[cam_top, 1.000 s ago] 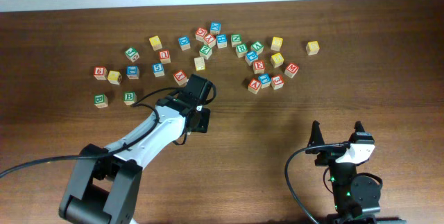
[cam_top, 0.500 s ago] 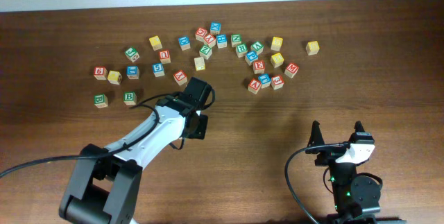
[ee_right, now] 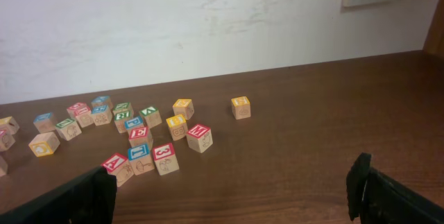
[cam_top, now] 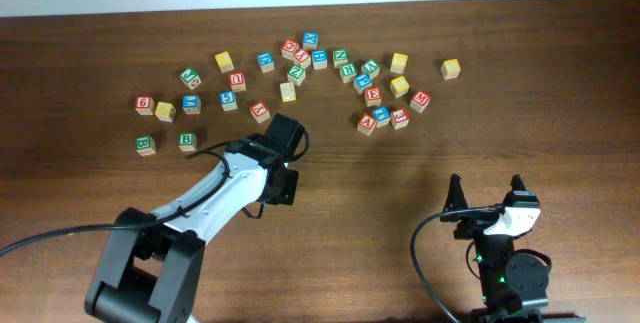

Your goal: Spell out ICRA

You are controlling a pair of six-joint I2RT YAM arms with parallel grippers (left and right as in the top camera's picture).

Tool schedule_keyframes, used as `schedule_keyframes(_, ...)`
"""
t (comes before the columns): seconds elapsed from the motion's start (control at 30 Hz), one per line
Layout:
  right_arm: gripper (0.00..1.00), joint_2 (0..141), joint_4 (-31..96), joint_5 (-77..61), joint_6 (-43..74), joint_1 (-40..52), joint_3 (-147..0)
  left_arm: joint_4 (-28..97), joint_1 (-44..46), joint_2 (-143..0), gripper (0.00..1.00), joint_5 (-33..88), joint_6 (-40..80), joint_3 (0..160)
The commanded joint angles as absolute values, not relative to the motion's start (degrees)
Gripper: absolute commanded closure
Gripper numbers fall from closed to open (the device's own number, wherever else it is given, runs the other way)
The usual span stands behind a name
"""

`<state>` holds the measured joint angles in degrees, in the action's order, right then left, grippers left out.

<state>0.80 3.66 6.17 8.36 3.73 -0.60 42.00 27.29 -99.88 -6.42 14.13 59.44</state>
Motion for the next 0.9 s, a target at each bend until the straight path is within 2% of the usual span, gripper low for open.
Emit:
schedule_keyframes(0.0, 0.02, 0.4, 4.1, 6.7, 7.9, 3.2, -0.3, 41.0, 27.2, -100.4, 0.98, -6.0, 14.5, 58.9)
schedule_keyframes(0.23, 0.02, 0.4, 4.1, 6.7, 7.9, 3.2, -0.3, 40.8, 27.2, -100.4, 0.99, -7.6, 18.7, 58.9)
schedule_keyframes(0.87, 0.02, 0.4, 4.1, 6.7, 7.9, 3.2, -0.3, 39.7, 27.2, -100.4, 0.99, -8.0, 20.4, 58.9)
